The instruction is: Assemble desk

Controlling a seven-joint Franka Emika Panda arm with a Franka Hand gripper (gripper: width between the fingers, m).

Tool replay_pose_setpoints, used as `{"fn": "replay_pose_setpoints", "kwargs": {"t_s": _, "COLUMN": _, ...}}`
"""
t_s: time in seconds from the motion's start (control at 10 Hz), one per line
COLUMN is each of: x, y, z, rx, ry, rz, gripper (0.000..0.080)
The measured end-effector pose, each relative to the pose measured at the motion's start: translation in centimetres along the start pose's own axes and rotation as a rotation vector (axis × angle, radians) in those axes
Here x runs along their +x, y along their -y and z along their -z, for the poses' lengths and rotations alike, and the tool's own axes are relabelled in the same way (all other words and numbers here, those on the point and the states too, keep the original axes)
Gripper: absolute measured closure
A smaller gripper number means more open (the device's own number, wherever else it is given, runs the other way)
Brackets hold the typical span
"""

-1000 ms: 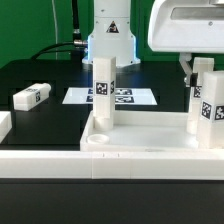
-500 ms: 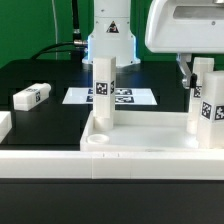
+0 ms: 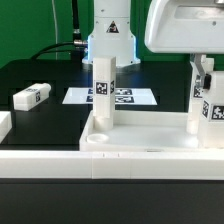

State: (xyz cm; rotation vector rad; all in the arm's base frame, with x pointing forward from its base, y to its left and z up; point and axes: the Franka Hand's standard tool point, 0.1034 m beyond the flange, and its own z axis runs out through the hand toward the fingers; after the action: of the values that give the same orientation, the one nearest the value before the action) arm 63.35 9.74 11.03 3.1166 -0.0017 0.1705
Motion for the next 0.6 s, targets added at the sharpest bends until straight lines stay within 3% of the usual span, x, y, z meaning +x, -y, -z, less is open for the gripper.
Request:
{"fn": "replay_pose_setpoints", "kwargs": {"t_s": 0.4, "x": 0.0, "y": -0.3, "z": 0.0, "rx": 0.003, "ry": -0.001, "rz": -0.321, "gripper": 0.051}}
{"fn": "replay_pose_setpoints", "kwargs": {"t_s": 0.6, "x": 0.0, "y": -1.4, "z": 0.0, "rx": -0.014, "ry": 0.002, "rz": -0.458, "gripper": 0.0509}}
